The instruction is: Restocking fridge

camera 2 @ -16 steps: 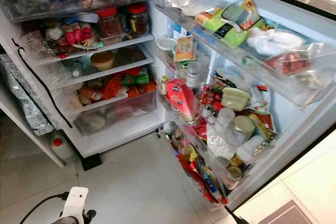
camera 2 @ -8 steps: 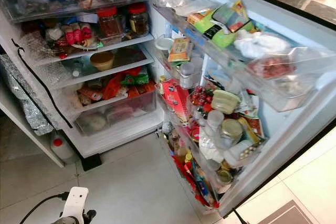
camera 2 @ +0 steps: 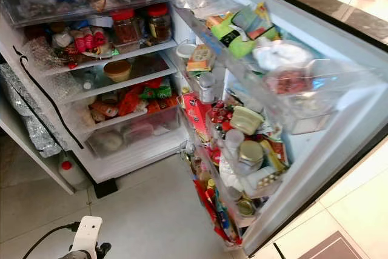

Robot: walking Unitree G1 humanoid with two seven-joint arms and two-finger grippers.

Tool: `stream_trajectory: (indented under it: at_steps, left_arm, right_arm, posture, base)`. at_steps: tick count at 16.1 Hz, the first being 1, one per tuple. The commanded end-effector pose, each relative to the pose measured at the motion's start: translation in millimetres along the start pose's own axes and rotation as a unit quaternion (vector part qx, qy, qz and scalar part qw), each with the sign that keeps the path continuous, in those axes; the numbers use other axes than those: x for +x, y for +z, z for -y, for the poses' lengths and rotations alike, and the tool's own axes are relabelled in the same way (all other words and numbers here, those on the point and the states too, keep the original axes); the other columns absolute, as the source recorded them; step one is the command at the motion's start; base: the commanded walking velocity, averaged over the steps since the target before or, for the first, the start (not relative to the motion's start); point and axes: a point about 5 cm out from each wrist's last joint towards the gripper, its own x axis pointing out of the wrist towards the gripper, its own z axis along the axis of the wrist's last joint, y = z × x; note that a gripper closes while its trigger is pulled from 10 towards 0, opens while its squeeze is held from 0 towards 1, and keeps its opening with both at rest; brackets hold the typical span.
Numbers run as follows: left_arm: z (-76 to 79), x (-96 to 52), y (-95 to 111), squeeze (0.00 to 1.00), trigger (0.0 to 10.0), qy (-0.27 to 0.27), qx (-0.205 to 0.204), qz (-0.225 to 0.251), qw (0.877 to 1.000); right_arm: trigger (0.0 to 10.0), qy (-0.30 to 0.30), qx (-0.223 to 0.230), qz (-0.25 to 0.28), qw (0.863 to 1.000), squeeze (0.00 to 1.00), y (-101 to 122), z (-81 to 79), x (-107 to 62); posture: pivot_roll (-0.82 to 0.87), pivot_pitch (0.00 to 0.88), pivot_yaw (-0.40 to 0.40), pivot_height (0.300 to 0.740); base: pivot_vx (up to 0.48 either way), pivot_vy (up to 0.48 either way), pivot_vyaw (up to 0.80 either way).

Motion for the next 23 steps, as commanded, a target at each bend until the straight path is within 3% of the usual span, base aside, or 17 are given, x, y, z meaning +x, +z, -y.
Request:
stream_trajectory:
  at_steps: [1,16,20,22,23]
  left_arm:
    - [-3.2,-0.7,-5,0.00,10.0,0.002,0.010,-0.011,1.000]
    - [-3.5,-0.7,-5,0.00,10.0,0.001,0.013,-0.013,1.000]
    - [-3.6,-0.7,-5,0.00,10.0,0.001,0.015,-0.016,1.000]
    - [-3.5,-0.6,-5,0.00,10.0,0.000,0.015,-0.016,1.000]
    - [-3.5,-0.6,-5,0.00,10.0,0.000,0.016,-0.016,1.000]
  right_arm:
    - [10.0,-0.001,0.013,0.001,1.000,0.00,-1,-1.6,-1.1]
    - [10.0,0.008,-0.006,0.015,1.000,0.00,2,-2.5,-1.1]
    - [10.0,0.074,-0.032,0.024,0.996,0.00,5,-7.4,-0.2]
    - [10.0,0.133,-0.099,0.044,0.985,0.00,10,-12.5,0.0]
    - [10.0,0.150,-0.110,0.046,0.981,0.00,11,-14.1,-0.2]
  posture:
    - [-0.17,0.000,0.013,0.740]
    - [-0.16,0.000,0.015,0.740]
    - [-0.17,0.000,0.015,0.740]
    - [-0.17,0.000,0.015,0.740]
    - [-0.17,0.000,0.015,0.740]
  base:
    - [0.000,0.000,0.00]
    - [0.000,0.000,0.00]
    - [0.000,0.000,0.00]
    - [0.000,0.000,0.00]
    - [0.000,0.000,0.00]
